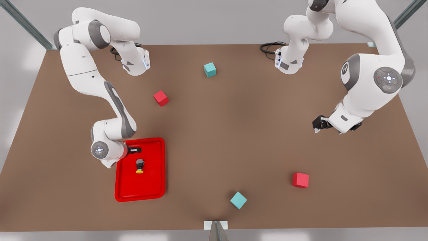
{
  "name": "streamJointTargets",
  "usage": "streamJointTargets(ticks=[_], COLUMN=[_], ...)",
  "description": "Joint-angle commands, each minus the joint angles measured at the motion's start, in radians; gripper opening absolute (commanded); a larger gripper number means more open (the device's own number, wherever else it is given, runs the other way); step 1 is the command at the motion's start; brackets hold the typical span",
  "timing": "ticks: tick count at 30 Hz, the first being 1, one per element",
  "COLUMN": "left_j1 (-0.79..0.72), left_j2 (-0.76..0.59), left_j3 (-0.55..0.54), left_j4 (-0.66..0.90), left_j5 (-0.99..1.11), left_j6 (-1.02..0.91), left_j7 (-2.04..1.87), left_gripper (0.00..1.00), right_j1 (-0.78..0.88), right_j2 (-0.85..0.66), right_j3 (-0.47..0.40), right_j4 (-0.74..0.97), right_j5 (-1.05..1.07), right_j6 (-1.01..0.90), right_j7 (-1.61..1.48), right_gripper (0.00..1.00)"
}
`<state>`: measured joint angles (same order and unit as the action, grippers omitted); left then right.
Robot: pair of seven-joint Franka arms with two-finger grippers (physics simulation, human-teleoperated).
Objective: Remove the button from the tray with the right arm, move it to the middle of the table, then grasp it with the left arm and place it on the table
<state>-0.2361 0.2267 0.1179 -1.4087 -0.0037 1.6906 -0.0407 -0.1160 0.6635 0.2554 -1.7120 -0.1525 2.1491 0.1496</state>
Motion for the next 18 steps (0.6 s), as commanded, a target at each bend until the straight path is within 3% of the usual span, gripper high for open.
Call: streamJointTargets(ticks=[1, 18], left_j1=[0.001, 0.001], left_j2=[0.000, 0.016], left_j3=[0.000, 0.000], left_j4=[0.001, -0.001], left_j5=[0.001, -0.001], left_j6=[0.001, 0.009], left_j7=[-0.007, -0.007], left_gripper=[1.00, 1.00], right_j1=[0.010, 0.033], right_j2=[-0.001, 0.054], right_j3=[0.002, 0.007], right_j4=[-0.009, -0.029], right_j5=[0.004, 0.010], right_j6=[0.334, 0.334], right_j7=[0.068, -0.025], right_gripper=[1.00, 1.00])
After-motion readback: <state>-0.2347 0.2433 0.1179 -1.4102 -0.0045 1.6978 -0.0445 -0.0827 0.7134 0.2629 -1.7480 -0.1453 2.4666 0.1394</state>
